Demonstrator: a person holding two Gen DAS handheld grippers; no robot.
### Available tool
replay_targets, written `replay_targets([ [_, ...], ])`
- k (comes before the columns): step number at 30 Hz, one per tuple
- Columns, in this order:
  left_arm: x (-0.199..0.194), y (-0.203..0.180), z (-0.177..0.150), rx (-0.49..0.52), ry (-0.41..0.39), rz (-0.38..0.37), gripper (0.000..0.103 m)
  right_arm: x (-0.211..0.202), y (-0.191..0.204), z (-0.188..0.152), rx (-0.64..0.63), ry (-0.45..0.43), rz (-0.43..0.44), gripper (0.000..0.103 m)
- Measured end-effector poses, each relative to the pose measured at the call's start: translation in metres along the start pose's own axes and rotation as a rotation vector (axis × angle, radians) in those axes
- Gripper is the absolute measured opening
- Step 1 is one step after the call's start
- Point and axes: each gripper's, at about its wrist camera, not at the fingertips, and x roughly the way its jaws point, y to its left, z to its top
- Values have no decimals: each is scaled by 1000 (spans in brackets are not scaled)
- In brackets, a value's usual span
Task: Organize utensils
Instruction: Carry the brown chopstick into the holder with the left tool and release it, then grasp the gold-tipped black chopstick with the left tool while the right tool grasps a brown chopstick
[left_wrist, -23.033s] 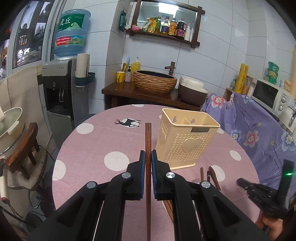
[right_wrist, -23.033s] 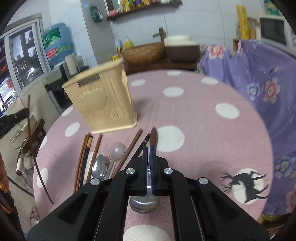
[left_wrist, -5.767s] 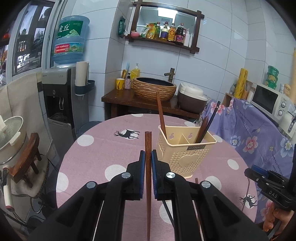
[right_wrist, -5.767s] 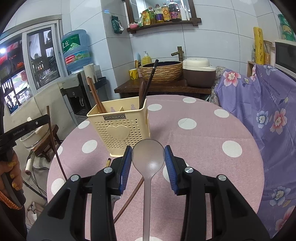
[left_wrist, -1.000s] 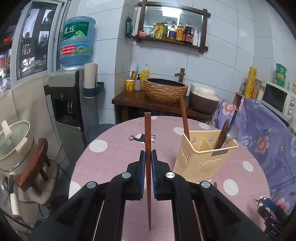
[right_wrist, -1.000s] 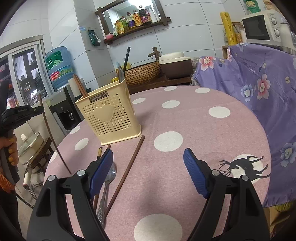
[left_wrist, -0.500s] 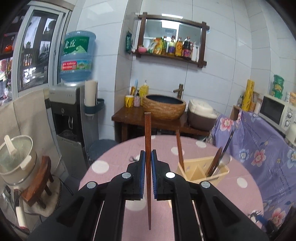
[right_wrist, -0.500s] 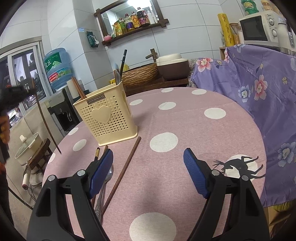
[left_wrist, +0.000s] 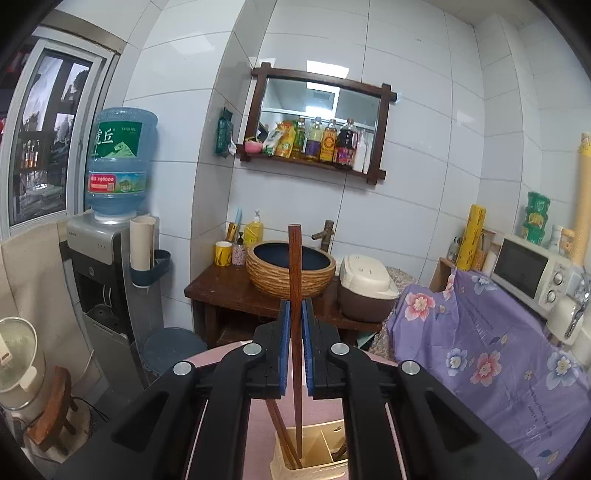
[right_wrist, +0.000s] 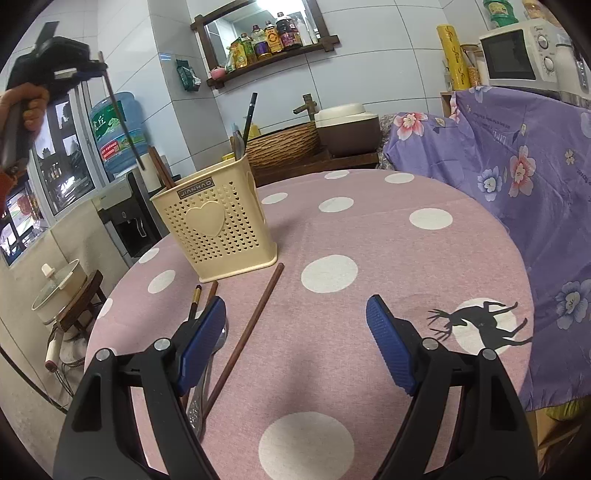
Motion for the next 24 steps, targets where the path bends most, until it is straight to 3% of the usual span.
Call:
replay_targets([
  [9, 46, 0, -81, -23, 129, 0, 8, -2, -7, -3, -5, 1, -21, 78],
  [21, 61, 4, -128, -18, 233, -33, 9, 7, -3, -5, -14, 29, -17, 78],
  [22, 60, 3, -130, -20, 237, -36, 11, 8, -3, -5, -17, 34, -17, 78],
  [23, 58, 3, -133, -23, 241, -44, 22, 8, -3, -5, -19, 39, -19, 78],
  [24, 53, 5, -135, -28, 246, -55, 41, 9, -3, -5, -21, 44, -21, 78],
])
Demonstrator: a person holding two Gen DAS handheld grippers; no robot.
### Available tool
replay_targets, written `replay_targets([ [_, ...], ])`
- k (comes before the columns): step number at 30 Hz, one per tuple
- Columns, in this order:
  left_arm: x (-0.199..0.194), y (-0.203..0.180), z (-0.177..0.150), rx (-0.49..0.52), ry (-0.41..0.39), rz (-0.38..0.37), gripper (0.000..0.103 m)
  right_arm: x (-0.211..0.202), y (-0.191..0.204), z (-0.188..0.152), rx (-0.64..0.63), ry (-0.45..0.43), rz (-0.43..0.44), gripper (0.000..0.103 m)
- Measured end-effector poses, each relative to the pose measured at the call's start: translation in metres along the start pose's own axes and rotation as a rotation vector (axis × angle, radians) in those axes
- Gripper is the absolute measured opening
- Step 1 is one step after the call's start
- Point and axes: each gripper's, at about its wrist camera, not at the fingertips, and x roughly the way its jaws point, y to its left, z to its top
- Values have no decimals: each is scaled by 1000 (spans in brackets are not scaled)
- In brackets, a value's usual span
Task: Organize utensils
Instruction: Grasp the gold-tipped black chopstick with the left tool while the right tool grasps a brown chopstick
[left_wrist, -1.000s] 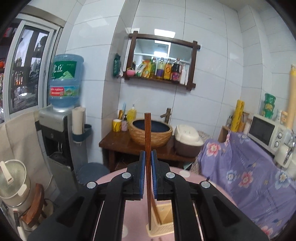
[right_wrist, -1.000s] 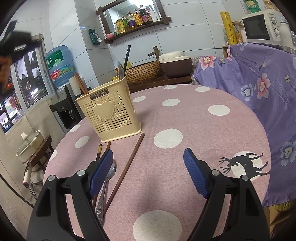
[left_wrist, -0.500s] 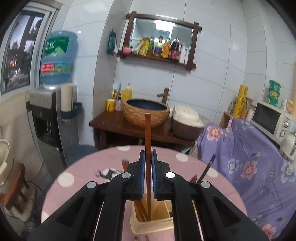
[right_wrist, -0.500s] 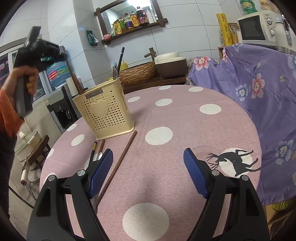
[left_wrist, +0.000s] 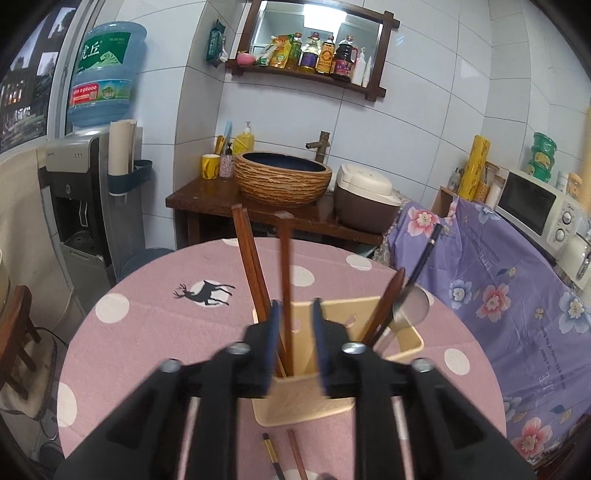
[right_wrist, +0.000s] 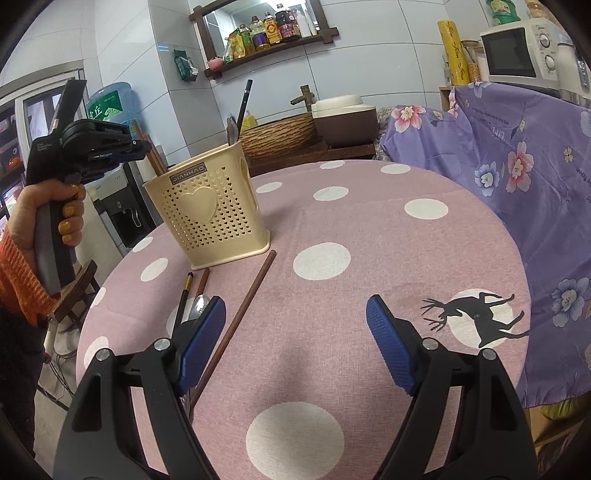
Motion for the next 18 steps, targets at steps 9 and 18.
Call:
replay_targets([
  [9, -21, 6, -78, 82, 115, 51, 68, 15, 5, -2, -30, 65, -11, 78],
  [18, -2, 18, -153, 68, 317, 51, 44, 23, 22, -12, -77, 102, -9, 78],
])
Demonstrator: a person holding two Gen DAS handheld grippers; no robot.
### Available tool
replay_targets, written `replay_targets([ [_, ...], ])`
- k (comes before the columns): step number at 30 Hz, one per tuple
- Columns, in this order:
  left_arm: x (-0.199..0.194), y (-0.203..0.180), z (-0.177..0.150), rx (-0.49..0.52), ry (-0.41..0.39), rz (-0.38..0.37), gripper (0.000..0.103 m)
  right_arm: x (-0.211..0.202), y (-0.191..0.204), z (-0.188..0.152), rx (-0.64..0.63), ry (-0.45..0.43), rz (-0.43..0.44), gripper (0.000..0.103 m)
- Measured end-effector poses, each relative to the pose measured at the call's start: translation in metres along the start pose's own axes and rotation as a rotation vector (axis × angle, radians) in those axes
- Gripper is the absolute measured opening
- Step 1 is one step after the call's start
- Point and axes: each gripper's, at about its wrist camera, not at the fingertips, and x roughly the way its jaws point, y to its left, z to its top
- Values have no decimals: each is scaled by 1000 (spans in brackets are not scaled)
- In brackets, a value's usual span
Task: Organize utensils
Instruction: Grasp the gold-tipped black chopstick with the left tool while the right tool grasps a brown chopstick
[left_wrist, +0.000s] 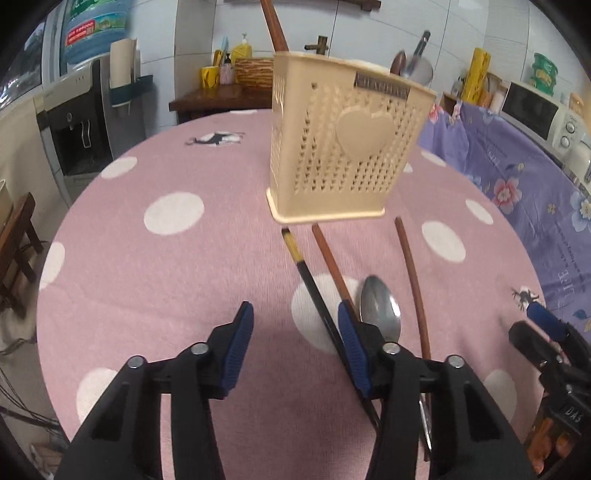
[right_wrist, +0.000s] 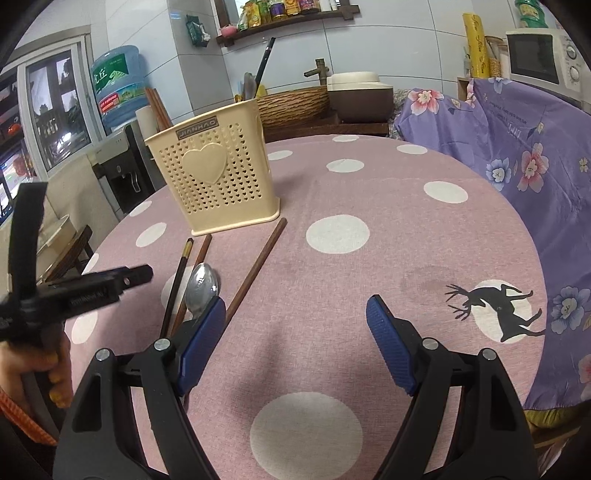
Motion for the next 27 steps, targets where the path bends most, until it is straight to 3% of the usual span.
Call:
replay_targets([
  [9, 25, -8, 6, -1, 45, 2, 28, 1, 1, -4, 2, 17, -9, 78],
  [14, 39, -6, 18, -10, 68, 10, 27, 9, 5, 6, -25, 41, 9, 78],
  [23, 62, -5, 39, 4, 96, 40, 12, 59, 29, 49, -70, 128, 3, 78],
  [27, 61, -1, 37, 14, 90, 32, 12, 94, 37, 58, -60, 185, -19, 67],
])
